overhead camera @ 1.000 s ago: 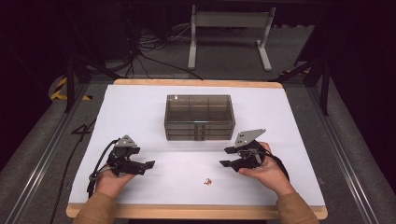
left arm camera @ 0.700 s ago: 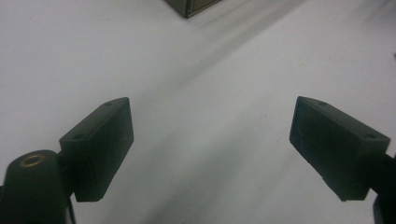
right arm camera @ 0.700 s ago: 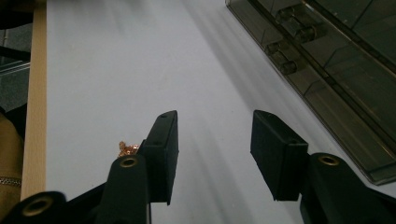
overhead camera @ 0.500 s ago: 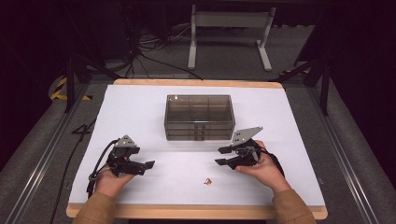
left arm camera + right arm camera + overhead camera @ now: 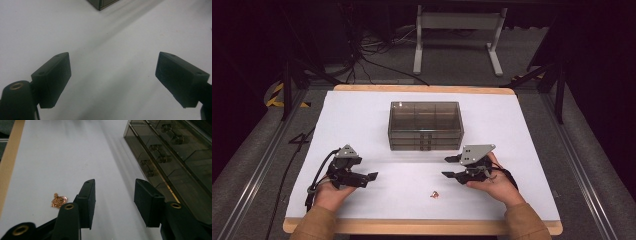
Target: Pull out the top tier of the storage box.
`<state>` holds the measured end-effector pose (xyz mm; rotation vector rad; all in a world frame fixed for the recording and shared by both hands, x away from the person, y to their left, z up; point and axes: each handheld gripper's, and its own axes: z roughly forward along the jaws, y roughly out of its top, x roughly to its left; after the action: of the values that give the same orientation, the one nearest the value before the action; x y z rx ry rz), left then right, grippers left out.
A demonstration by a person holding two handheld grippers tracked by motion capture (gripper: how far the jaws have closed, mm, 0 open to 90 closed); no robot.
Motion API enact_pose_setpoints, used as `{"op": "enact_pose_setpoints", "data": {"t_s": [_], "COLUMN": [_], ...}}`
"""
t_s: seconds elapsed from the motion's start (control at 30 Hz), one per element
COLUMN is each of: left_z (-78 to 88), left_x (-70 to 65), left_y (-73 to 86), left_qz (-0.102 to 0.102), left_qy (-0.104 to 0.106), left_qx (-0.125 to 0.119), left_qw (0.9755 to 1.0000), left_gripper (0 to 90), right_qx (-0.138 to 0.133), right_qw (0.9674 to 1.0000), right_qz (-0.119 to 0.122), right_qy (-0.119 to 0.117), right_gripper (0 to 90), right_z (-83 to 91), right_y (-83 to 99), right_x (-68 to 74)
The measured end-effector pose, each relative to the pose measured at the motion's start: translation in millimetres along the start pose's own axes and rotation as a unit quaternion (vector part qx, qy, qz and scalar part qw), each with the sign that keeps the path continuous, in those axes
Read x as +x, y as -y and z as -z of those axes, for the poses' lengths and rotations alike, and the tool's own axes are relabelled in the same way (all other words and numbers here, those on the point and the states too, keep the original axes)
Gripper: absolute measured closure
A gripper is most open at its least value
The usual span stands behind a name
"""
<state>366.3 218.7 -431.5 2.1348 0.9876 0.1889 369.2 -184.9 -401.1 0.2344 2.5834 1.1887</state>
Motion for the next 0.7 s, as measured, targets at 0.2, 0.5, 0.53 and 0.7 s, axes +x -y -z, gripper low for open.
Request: {"op": "enact_pose_setpoints", "data": {"t_s": [0.2,0.5,0.53,0.7], "left_z": [0.6,1.5,1.5,1.1], "left_x": [0.3,0.6,0.5,1.1], "left_y": [-0.1,0.1,0.1,0.1], "left_qz": [-0.002,0.001,0.001,0.003], "left_qy": [-0.002,-0.003,-0.003,-0.008], "left_qx": [0.000,-0.002,-0.002,0.001], "left_qw": [1.0000,1.0000,1.0000,1.0000], "left_gripper": [14.0,14.1,14.1,14.0], "right_qx": [0.025,0.034,0.039,0.060], "right_qw": [0.9968,0.9920,0.9911,0.9859], "right_qz": [0.061,0.098,0.102,0.122], "right_qy": [0.046,0.071,0.076,0.097], "right_gripper": [54.6,56.5,56.5,56.4], "right_z": [-2.7,-3.8,-4.5,-6.7], "right_y": [-2.4,-5.1,-4.8,-4.5], "right_x": [9.0,16.6,17.2,20.8]}}
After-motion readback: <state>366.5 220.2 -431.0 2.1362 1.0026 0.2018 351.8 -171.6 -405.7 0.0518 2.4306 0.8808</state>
